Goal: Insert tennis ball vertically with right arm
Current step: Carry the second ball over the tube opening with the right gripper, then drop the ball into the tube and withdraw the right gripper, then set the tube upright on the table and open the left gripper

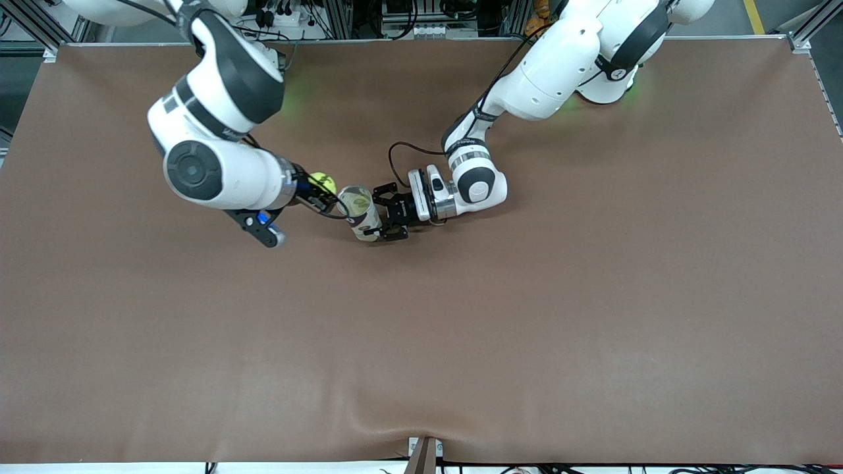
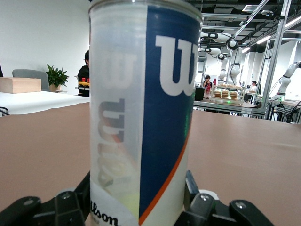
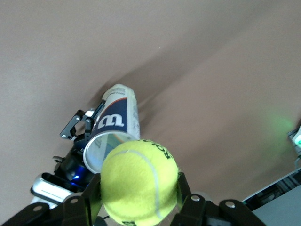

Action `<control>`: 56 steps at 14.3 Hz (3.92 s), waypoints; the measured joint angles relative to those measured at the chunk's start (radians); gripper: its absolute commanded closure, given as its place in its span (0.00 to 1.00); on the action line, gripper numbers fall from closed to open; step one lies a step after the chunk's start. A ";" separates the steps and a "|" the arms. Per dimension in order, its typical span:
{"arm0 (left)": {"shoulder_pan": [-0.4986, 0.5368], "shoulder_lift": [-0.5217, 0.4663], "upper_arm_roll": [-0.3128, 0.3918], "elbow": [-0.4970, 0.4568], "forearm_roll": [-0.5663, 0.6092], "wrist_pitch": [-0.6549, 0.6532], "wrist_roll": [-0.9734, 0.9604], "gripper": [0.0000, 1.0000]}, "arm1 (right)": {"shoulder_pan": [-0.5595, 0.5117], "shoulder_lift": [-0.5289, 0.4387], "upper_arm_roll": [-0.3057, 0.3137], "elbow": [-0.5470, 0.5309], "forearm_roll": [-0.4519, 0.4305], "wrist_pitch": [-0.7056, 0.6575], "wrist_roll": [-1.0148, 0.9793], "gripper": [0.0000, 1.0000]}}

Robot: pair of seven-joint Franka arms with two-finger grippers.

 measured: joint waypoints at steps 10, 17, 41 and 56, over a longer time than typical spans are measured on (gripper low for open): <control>0.000 0.000 0.000 0.000 0.000 -0.001 0.000 0.25 | 0.109 0.083 -0.009 -0.007 -0.049 0.065 0.145 0.52; 0.000 0.000 0.000 -0.001 0.000 -0.001 0.000 0.25 | 0.099 0.086 -0.021 0.013 -0.048 0.066 0.146 0.00; 0.013 -0.004 0.004 -0.059 -0.001 0.002 -0.003 0.00 | -0.414 -0.153 -0.021 0.358 -0.087 -0.614 -0.886 0.00; 0.376 -0.308 -0.021 -0.274 0.666 -0.005 -0.216 0.00 | -0.595 -0.494 -0.023 0.014 -0.022 -0.356 -1.152 0.00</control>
